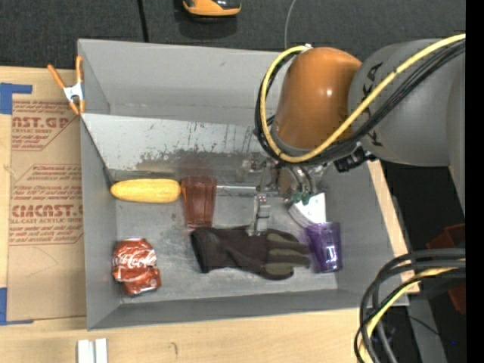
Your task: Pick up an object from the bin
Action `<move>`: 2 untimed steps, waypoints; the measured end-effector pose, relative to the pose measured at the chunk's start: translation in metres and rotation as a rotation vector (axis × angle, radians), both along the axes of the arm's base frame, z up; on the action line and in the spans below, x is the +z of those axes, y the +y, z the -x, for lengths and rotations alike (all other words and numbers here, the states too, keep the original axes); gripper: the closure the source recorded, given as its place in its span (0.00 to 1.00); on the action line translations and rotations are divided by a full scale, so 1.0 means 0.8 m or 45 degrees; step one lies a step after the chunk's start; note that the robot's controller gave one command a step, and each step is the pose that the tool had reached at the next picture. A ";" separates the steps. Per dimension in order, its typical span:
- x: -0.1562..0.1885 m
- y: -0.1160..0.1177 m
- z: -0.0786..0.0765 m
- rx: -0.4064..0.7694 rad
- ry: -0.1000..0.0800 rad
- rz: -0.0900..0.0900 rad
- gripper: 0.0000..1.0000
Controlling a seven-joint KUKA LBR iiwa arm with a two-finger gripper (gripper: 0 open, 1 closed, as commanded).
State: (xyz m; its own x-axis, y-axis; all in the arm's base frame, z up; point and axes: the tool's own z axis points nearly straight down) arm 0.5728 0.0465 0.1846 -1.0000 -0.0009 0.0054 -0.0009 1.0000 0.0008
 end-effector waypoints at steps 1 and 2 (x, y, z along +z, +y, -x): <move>0.006 0.000 -0.001 -0.001 -0.009 -0.001 0.00; -0.055 -0.002 0.024 0.005 -0.017 -0.001 0.00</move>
Offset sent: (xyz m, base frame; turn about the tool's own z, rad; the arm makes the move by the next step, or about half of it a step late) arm -0.0491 -0.0049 -0.1122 -0.0105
